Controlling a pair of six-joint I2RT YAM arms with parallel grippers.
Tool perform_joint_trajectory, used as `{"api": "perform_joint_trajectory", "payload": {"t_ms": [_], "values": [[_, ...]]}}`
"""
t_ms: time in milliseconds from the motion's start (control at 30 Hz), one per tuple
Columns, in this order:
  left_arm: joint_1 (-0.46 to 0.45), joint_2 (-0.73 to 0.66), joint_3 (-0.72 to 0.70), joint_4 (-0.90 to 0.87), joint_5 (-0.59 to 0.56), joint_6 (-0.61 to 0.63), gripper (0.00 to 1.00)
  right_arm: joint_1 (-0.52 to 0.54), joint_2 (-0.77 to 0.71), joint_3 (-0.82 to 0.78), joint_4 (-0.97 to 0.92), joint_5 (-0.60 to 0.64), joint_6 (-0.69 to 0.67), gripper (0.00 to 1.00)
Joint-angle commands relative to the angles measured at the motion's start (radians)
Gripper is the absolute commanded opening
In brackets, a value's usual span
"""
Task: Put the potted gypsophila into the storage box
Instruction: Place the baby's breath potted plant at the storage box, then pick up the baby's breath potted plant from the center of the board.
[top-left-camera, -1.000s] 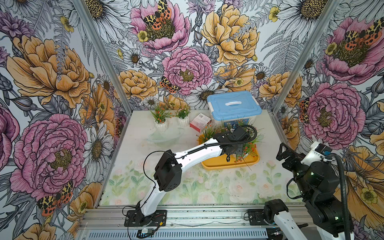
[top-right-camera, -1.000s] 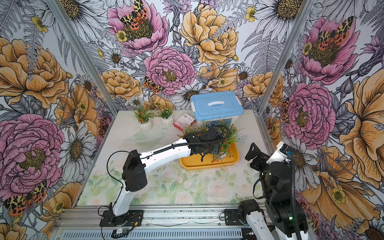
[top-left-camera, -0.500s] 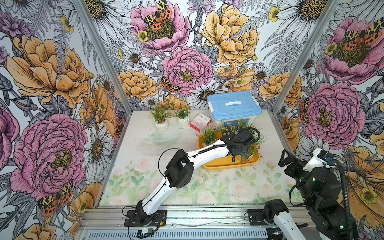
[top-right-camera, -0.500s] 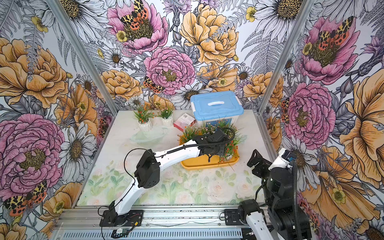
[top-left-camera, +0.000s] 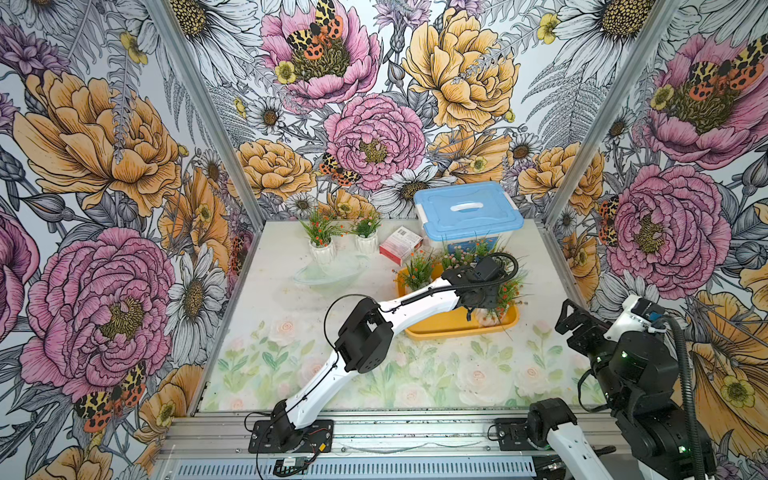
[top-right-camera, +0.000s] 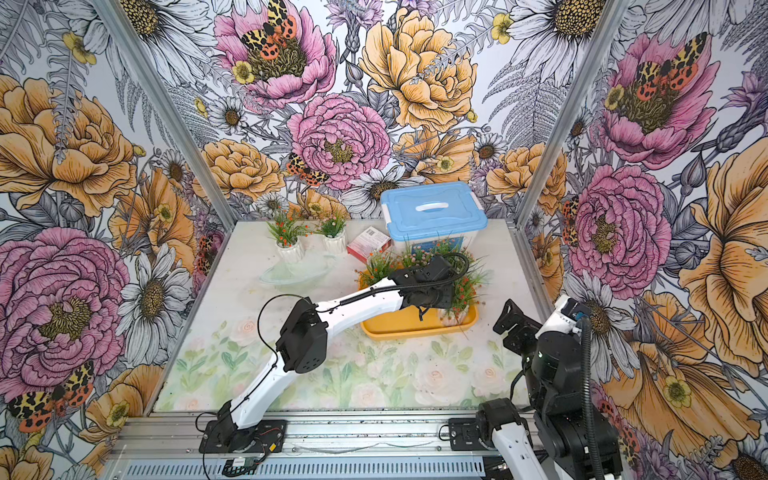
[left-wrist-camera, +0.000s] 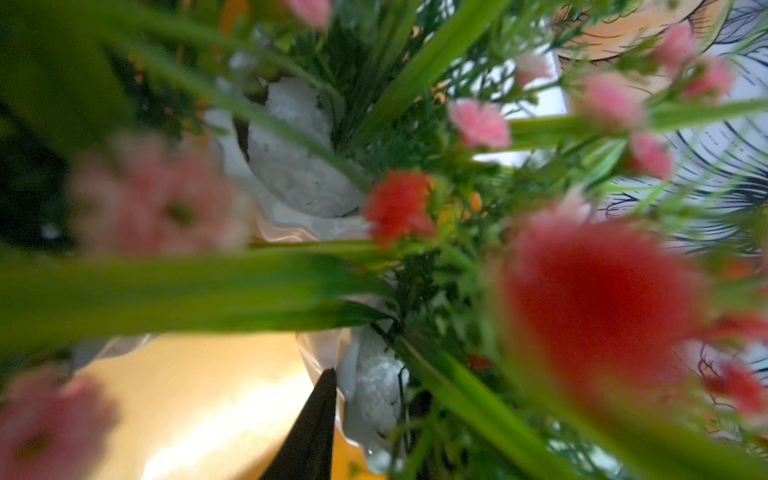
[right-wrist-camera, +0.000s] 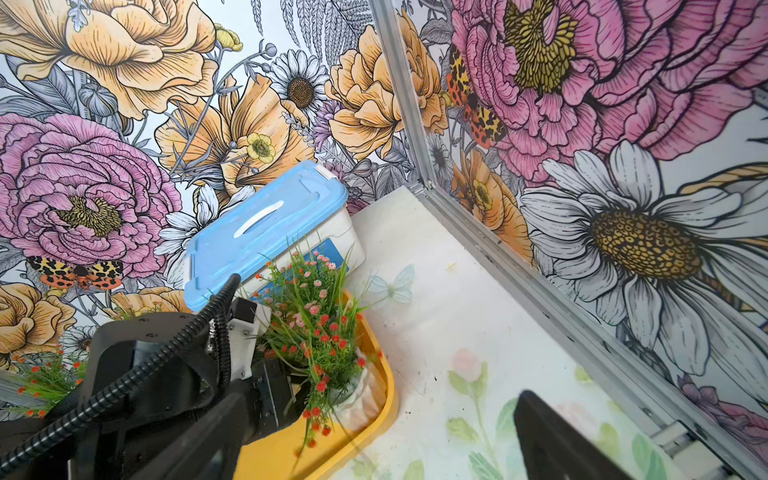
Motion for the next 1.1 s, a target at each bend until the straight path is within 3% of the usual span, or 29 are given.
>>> {"api": "perform_joint_trajectory", "payload": {"t_ms": [0, 200, 333, 500, 700, 900, 1067], "values": [[0.023, -0.095, -0.022, 0.043, 0.032, -0.018, 0.35, -0.003, 0.037, 0.028, -0.005, 0.041, -0.002, 1.00], [0.046, -0.232, -0.084, 0.045, 0.020, 0.019, 0.38, -0.003, 0.093, 0.049, 0.002, 0.126, -0.015, 0.99], [0.096, -0.362, -0.161, 0.045, -0.019, 0.042, 0.42, -0.004, 0.167, 0.057, 0.042, 0.106, -0.032, 1.00], [0.224, -0.527, -0.307, 0.045, -0.097, 0.069, 0.48, -0.003, 0.293, 0.051, 0.194, 0.017, -0.056, 1.00], [0.404, -0.664, -0.492, 0.043, -0.095, 0.027, 0.52, 0.001, 0.496, 0.096, 0.383, -0.086, -0.079, 1.00], [0.562, -0.661, -0.607, 0.043, -0.060, -0.027, 0.53, 0.043, 0.712, 0.201, 0.543, -0.181, -0.130, 0.99], [0.653, -0.541, -0.572, 0.043, -0.008, -0.020, 0.53, 0.119, 0.884, 0.294, 0.666, -0.258, -0.185, 0.99]]}}
